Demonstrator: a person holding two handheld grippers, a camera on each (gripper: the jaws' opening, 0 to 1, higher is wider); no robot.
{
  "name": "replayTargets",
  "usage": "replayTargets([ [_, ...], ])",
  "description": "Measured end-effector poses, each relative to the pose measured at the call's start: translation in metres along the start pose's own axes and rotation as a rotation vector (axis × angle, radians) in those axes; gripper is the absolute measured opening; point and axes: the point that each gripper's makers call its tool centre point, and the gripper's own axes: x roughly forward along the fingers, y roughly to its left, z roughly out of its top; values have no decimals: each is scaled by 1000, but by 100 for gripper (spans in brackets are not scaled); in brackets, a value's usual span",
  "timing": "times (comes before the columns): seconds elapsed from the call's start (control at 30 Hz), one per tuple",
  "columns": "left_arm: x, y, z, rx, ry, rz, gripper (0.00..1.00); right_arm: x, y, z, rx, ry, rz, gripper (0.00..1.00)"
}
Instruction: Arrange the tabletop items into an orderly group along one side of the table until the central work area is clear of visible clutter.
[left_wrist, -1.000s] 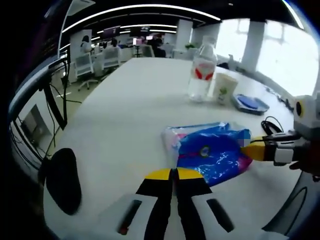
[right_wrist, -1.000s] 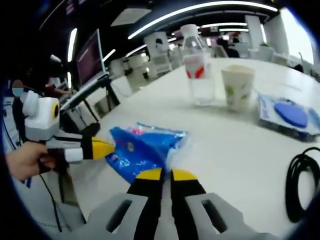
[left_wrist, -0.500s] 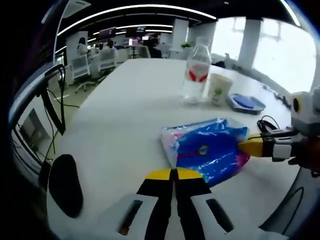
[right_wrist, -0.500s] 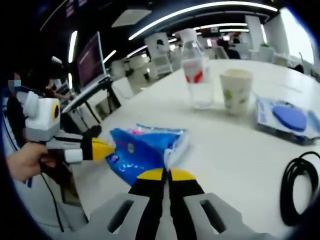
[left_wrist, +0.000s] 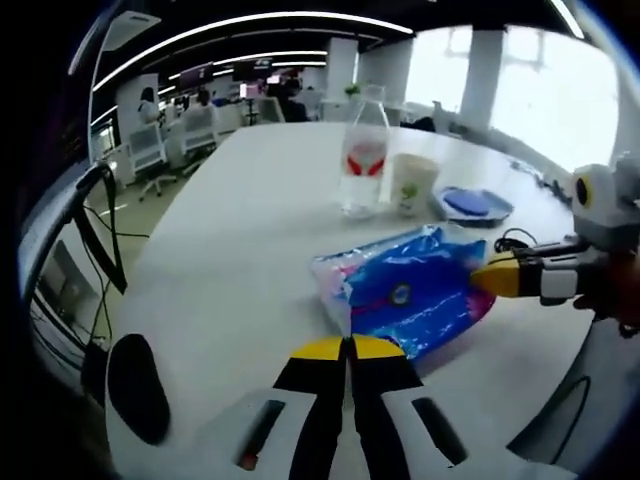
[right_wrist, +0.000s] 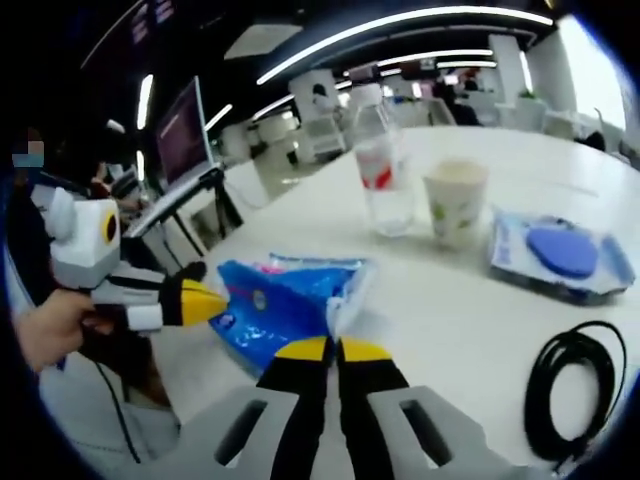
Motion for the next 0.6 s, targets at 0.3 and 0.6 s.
replayTargets([
  [0.3,-3,-21,14,18,-5,-46,1,-21,-14,11,20,12,1,0],
  [0.6,-4,-43,21,70,23,-80,1,-43,-26,20,63,22,-7,0],
])
